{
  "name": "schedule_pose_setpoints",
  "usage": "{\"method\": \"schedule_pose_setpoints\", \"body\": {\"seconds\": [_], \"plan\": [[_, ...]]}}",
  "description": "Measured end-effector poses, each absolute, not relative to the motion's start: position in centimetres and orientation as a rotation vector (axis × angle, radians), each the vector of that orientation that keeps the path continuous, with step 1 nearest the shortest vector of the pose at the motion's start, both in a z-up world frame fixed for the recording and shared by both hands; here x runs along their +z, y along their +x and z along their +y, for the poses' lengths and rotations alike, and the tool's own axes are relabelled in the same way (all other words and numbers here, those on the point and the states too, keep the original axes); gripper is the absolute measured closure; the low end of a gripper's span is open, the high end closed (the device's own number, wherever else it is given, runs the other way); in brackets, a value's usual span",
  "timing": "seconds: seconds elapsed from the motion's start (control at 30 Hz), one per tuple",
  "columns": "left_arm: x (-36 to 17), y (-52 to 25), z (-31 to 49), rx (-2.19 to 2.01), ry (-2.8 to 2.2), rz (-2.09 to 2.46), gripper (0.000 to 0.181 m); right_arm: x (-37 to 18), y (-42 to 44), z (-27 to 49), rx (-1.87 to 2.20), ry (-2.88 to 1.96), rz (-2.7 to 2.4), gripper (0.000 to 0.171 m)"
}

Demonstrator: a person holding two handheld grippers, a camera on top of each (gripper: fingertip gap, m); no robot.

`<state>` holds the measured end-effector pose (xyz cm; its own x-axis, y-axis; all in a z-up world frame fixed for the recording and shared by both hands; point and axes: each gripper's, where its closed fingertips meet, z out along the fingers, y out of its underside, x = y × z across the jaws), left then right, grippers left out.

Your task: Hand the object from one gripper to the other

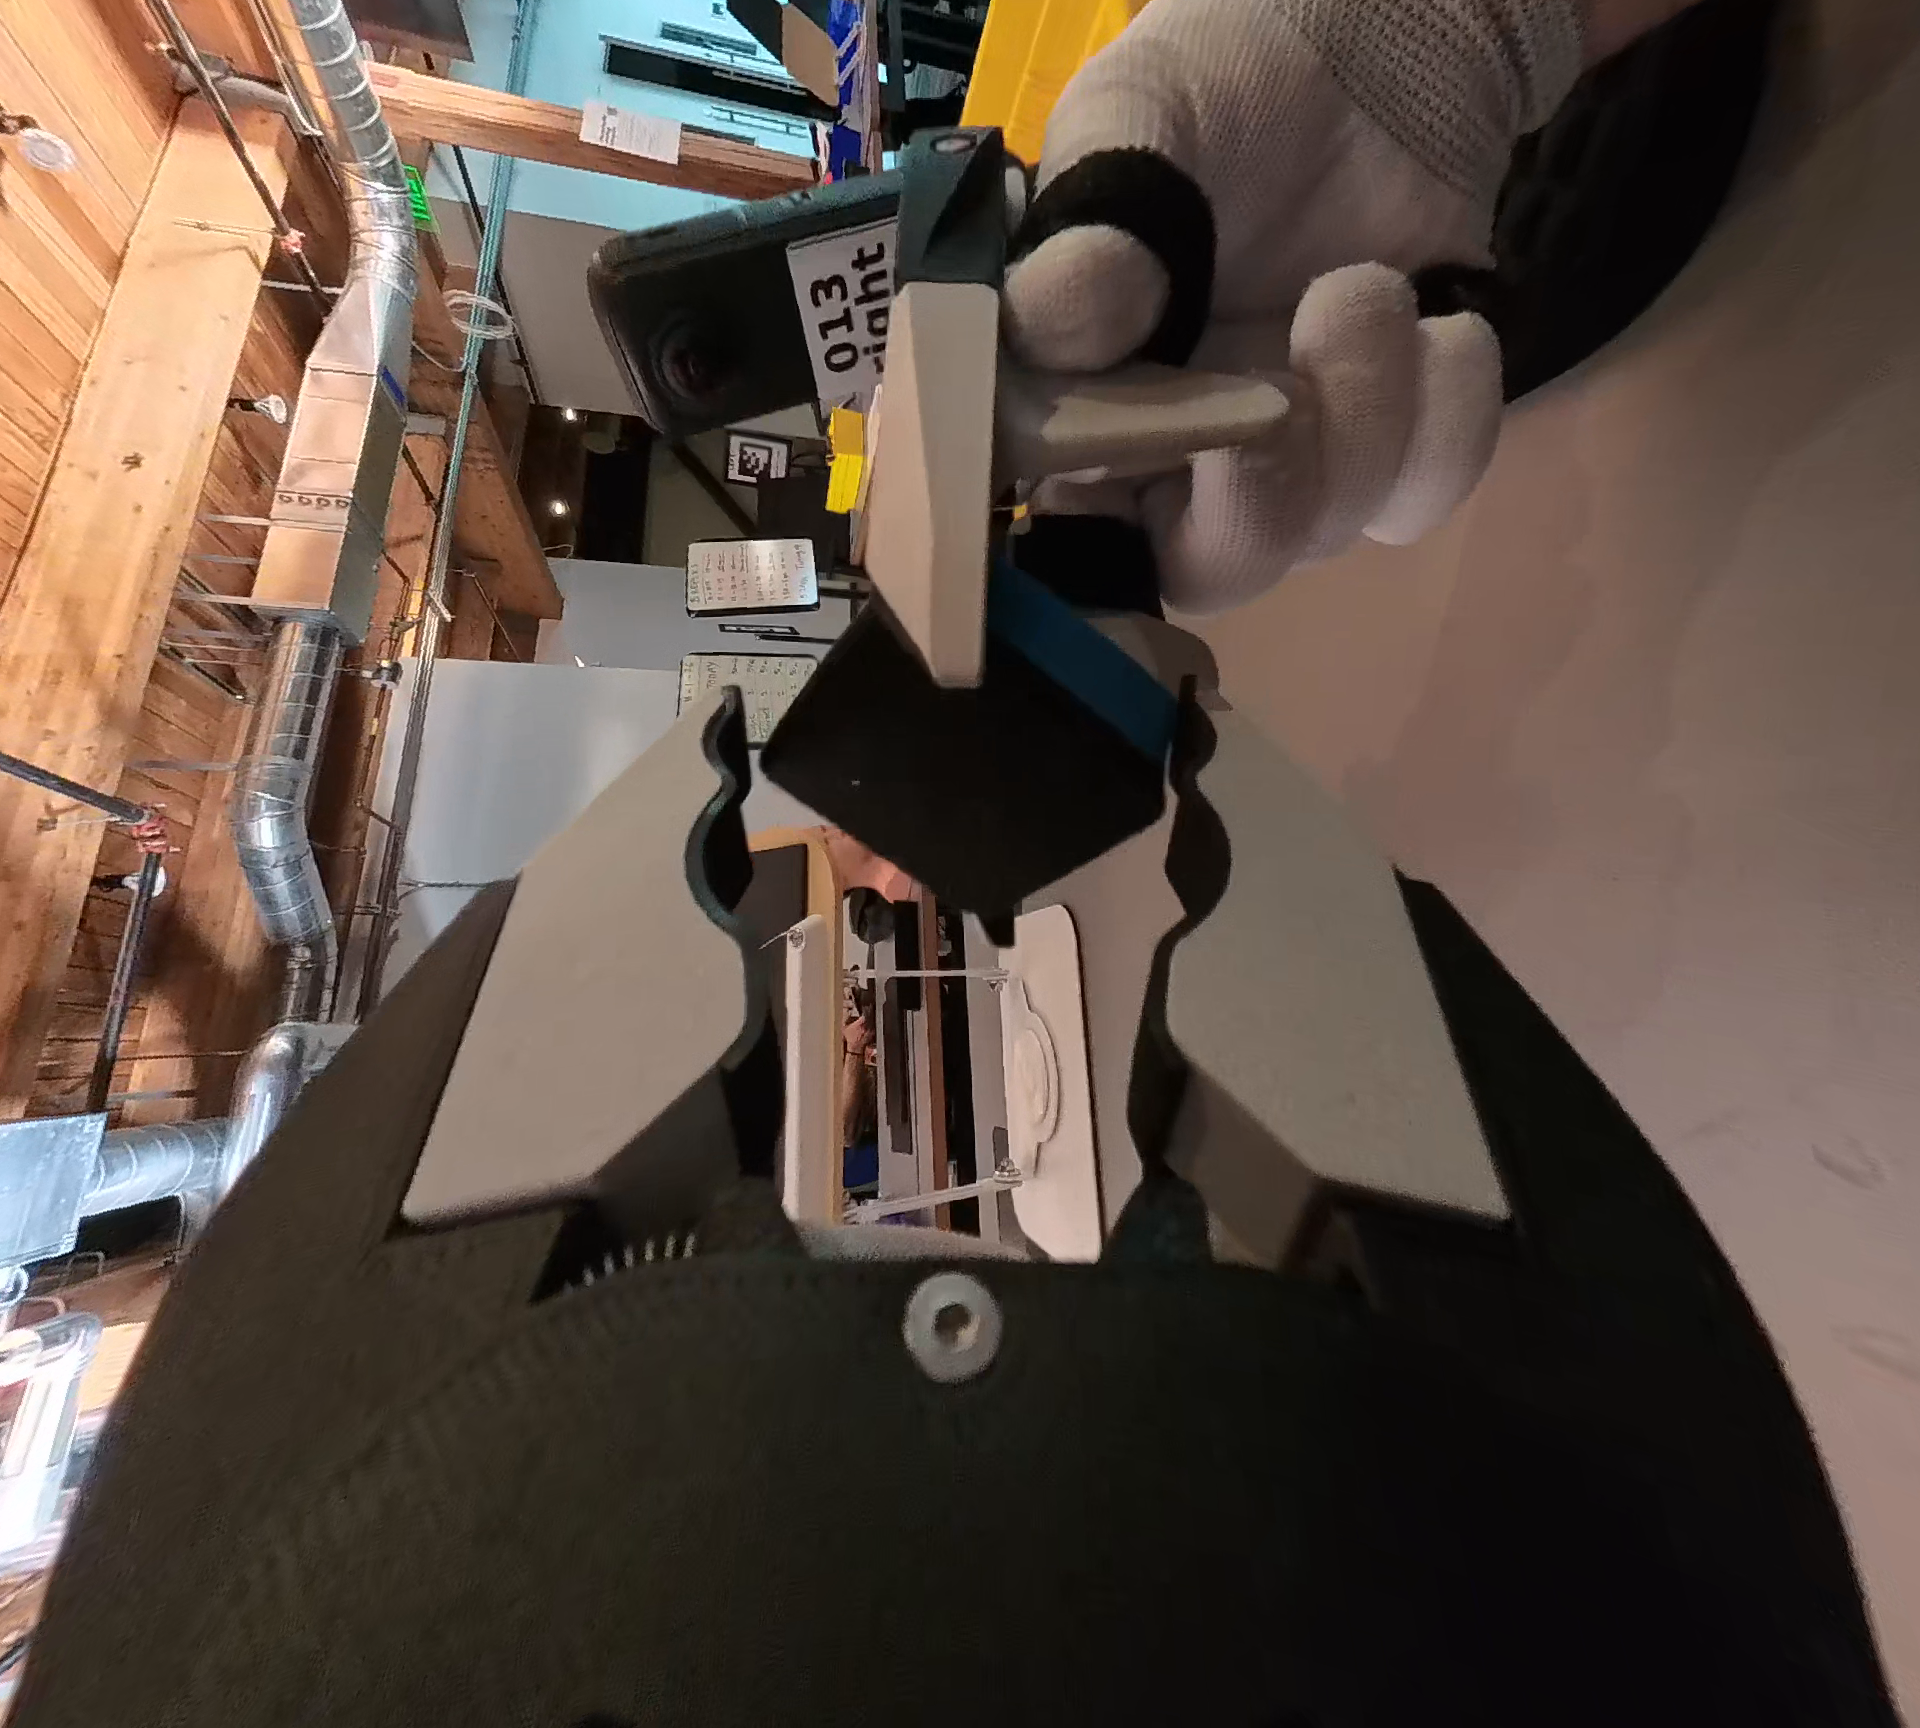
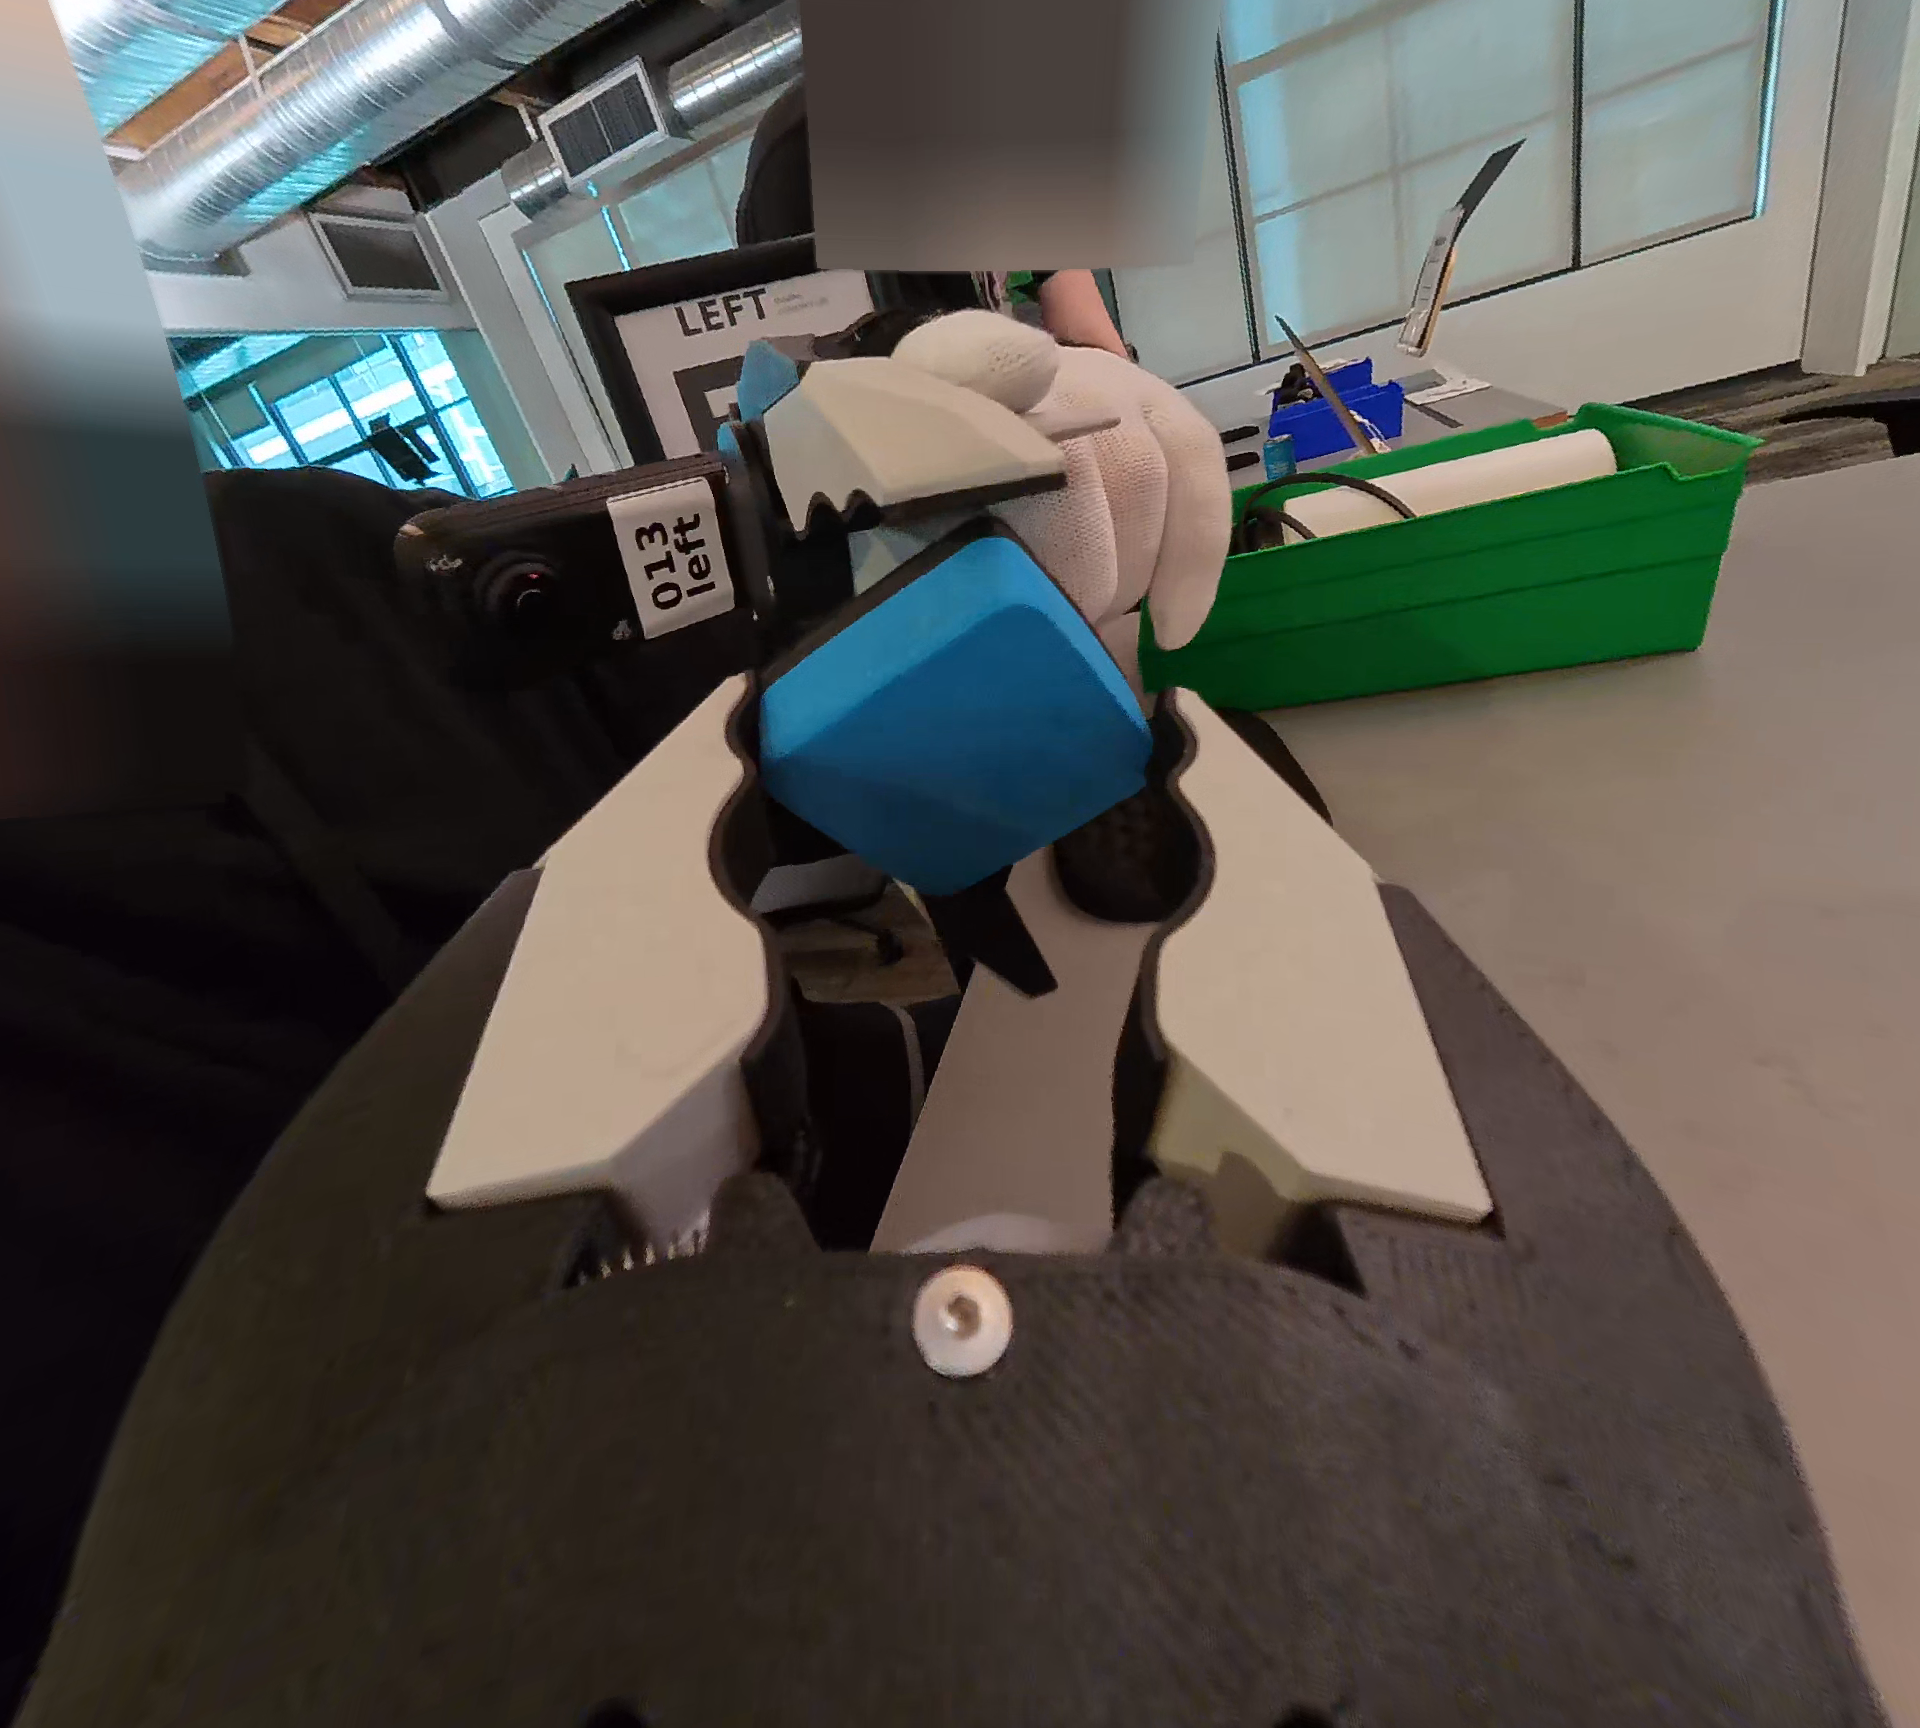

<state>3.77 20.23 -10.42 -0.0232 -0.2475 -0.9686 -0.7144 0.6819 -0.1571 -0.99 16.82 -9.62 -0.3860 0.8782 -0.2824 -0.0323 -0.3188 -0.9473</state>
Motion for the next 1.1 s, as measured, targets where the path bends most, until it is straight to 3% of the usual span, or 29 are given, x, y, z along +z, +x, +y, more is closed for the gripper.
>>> {"method": "schedule_pose_setpoints", "body": {"seconds": [0.37,0.43,0.53,0.73,0.8,0.87,0.97,1.1], "plan": [[-10.5,3.6,20.2,0.399,-0.840,1.583,0.109,-9.4,-1.2,17.3,1.745,-1.164,-1.209,0.098],[-10.2,3.5,20.2,0.274,-0.919,1.532,0.109,-9.2,-1.4,18.3,1.664,-1.188,-1.165,0.081],[-9.1,3.0,20.4,-0.032,-1.085,1.421,0.108,-8.6,-0.8,19.8,1.468,-1.174,-1.122,0.074],[-7.8,2.2,19.3,-0.820,-1.375,1.314,0.109,-5.7,1.1,20.7,0.740,-0.975,-1.151,0.078],[-8.5,2.0,19.1,-0.944,-1.433,1.354,0.108,-5.8,1.0,20.3,0.429,-0.906,-1.233,0.078],[-8.6,1.8,19.2,-1.062,-1.482,1.356,0.108,-7.0,0.5,20.3,0.202,-0.896,-1.334,0.065],[-7.5,1.4,19.8,-1.177,-1.488,1.326,0.109,-8.1,-0.7,20.4,-0.024,-0.833,-1.414,0.053],[-8.2,1.8,18.6,-1.274,-1.518,1.410,0.109,-7.7,-2.5,20.7,-0.166,-0.755,-1.381,0.052]]}}
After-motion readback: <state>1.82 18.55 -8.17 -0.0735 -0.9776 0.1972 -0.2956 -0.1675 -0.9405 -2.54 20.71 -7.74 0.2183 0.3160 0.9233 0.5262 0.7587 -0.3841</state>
